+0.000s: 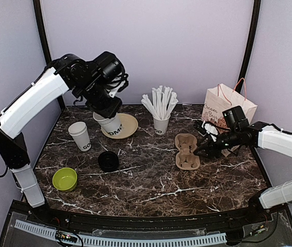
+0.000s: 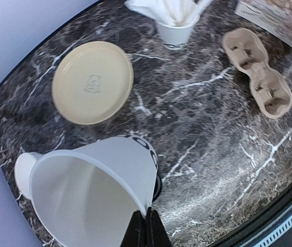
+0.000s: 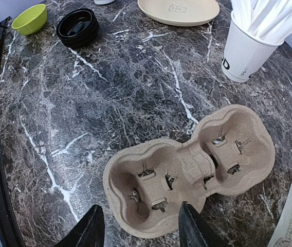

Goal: Pack the takeout coffee

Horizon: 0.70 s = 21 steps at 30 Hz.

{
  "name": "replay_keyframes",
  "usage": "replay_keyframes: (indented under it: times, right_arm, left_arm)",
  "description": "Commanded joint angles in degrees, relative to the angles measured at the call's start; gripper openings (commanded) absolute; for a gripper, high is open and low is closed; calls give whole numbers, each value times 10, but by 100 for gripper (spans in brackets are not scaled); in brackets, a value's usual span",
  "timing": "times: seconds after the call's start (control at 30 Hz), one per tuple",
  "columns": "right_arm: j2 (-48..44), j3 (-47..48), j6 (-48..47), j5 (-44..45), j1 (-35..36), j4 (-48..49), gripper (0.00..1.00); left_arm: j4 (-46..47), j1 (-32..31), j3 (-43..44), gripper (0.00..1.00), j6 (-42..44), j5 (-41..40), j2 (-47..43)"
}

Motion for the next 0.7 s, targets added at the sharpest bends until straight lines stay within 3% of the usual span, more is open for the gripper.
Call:
replay_keyframes:
  times: [0.0, 0.4, 0.57, 0.67]
  right_arm:
    - [0, 16, 14, 8, -17, 11, 50]
    - [-3, 5, 23, 22, -50, 27, 50]
    - [-4, -1, 20, 24, -51, 32, 51]
    - [2, -1, 18, 26, -51, 33, 51]
  left_arm:
    - [37, -48, 12, 0, 54, 65, 38]
    - [92, -162, -5, 0, 139, 92, 129]
    - [104, -225, -21, 0, 207, 23, 171]
    - [122, -236, -43, 0, 213, 28, 178]
